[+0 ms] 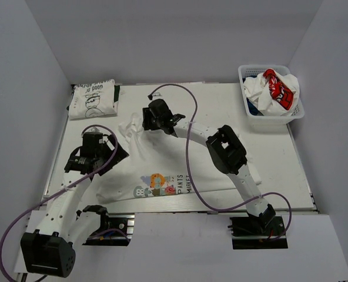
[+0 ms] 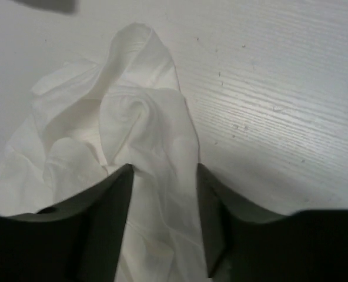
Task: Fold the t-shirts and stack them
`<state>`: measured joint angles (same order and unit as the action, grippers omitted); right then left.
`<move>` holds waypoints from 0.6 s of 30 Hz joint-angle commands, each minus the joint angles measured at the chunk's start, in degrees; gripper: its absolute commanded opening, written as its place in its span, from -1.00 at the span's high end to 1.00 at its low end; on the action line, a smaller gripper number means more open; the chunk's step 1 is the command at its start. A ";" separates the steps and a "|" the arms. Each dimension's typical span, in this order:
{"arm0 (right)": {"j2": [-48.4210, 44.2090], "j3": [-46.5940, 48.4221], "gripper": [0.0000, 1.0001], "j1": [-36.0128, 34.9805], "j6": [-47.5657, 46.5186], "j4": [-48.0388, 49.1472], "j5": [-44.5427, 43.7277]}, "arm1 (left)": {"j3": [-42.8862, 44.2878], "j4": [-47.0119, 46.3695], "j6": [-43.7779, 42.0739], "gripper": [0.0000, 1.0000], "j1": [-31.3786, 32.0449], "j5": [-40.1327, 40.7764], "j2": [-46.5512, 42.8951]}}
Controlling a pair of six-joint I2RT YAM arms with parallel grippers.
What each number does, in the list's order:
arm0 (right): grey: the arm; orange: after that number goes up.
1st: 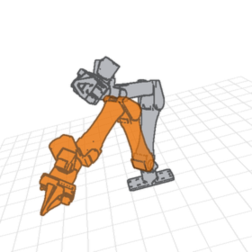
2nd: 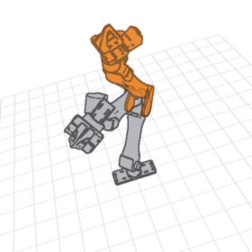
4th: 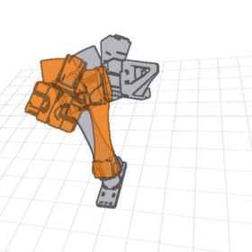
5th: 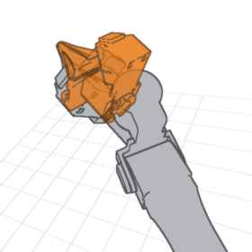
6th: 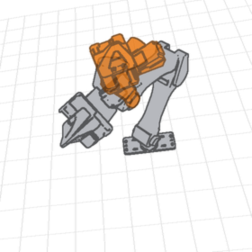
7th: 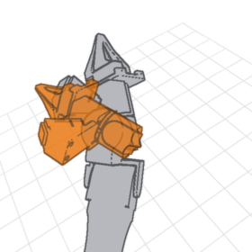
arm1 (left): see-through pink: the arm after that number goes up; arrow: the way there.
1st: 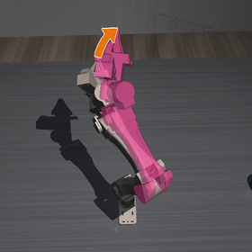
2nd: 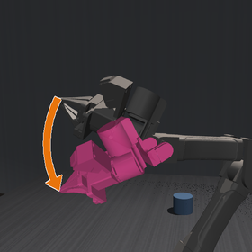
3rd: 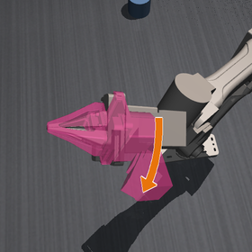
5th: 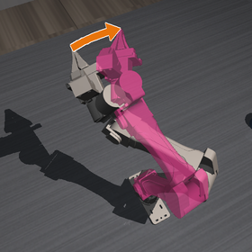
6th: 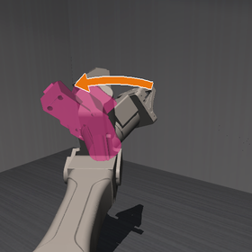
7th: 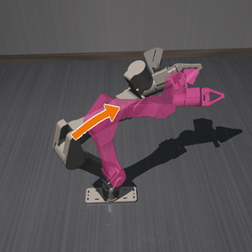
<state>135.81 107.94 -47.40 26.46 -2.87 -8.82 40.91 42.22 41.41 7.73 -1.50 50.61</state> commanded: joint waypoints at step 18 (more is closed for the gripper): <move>-32.71 -30.76 -0.81 10.91 -4.31 -4.14 1.96 | 34.75 -13.29 -32.41 -0.95 2.90 -5.88 47.64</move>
<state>106.08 81.14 -38.15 22.44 -6.15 -8.47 72.84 33.87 23.68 9.47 -2.13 97.76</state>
